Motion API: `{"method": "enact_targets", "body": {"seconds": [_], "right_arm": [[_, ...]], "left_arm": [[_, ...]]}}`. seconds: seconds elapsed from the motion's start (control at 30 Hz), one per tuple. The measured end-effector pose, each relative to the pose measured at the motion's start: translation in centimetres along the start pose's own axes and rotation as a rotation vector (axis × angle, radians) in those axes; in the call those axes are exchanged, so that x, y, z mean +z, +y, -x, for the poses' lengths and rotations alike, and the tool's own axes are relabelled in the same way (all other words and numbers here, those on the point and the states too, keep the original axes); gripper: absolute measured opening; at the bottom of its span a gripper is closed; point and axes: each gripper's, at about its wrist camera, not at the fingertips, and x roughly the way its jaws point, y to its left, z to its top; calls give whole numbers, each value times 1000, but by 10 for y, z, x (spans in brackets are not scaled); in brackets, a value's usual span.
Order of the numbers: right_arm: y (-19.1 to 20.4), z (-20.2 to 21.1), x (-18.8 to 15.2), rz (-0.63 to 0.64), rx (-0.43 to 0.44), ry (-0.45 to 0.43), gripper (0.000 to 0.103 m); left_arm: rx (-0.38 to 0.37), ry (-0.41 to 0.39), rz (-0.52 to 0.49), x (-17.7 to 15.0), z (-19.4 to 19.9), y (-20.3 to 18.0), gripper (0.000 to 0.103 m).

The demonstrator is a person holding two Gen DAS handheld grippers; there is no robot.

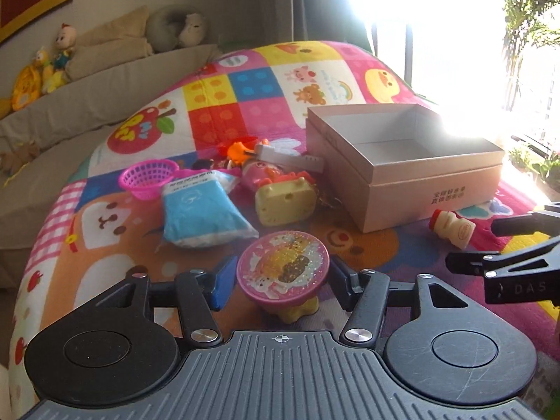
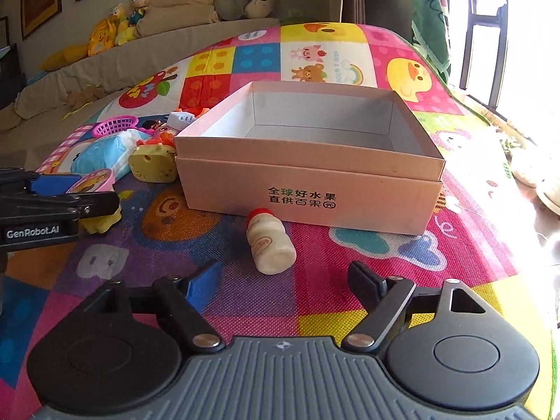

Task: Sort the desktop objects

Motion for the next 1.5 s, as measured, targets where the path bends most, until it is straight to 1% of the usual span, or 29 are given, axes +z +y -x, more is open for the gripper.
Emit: {"method": "enact_targets", "body": {"seconds": [0.07,0.13,0.2,0.3,0.33,0.37,0.47,0.5,0.53,0.57,0.63,0.67,0.7,0.73,0.77,0.8,0.87,0.93,0.97,1.03,1.1,1.13,1.2,1.27,1.33,1.37,1.4,1.43,1.5], "right_arm": [[3,1,1,45,-16,0,79],[5,1,2,98,-68,-19,77],[1,1,5,138,-149,-39,77],[-10,-1,11,149,-283,-52,76],[-14,0,13,137,-293,-52,76],[-20,4,15,100,-265,-50,76],[-27,12,19,15,-115,-39,76],[-24,12,19,9,-71,-33,76],[-22,11,19,12,-51,-29,74],[-15,7,19,25,-35,-22,73],[-7,-3,19,44,-25,-7,65],[-5,-8,18,49,-15,2,63],[-3,-14,18,50,-2,16,59],[-1,-18,18,48,5,27,52],[0,-21,18,44,11,34,48],[1,-20,19,44,10,27,44],[2,-16,20,47,16,19,43],[3,-6,20,63,19,5,43],[3,-1,19,74,23,6,43],[3,11,16,101,45,23,43],[1,29,15,130,86,49,43],[0,38,16,145,101,51,43],[-4,59,24,168,97,6,43],[-13,81,44,166,60,-85,43],[-18,90,60,170,3,-171,43],[-21,90,69,178,-36,-211,43],[-26,85,79,171,-66,-231,43],[-29,78,86,155,-79,-233,43],[-38,57,98,119,-89,-220,43]], "left_arm": [[-3,-2,-3,-8,13,3,63],[7,-10,-7,-15,24,6,77],[17,-17,-8,-18,28,7,82],[9,-5,3,-22,29,10,86],[5,1,7,-22,27,10,86],[0,5,11,-23,26,10,87],[-15,14,24,-25,23,11,88],[-17,16,26,-25,21,11,88],[-17,17,27,-25,20,10,88],[-17,16,27,-25,19,10,88],[-13,10,23,-24,17,8,88],[-10,6,21,-22,16,8,88],[-5,1,19,-21,14,7,87],[2,0,18,-20,11,6,87],[9,4,17,-17,7,5,86],[12,7,17,-16,4,5,83],[14,13,18,-15,-2,3,77],[14,15,14,-14,-3,0,63],[13,14,7,-15,-3,-1,61],[9,5,-9,-14,2,-4,61],[-9,-23,-14,-8,11,-8,61],[-32,-45,-14,-1,16,-9,61],[-86,-102,-20,23,24,-14,61],[-126,-166,-34,52,27,-20,61],[-166,-216,-36,85,19,-30,61],[-178,-240,-44,101,12,-37,61],[-181,-258,-56,113,5,-43,61],[-184,-270,-67,128,-4,-51,61],[-208,-256,-72,151,-23,-64,62]]}}
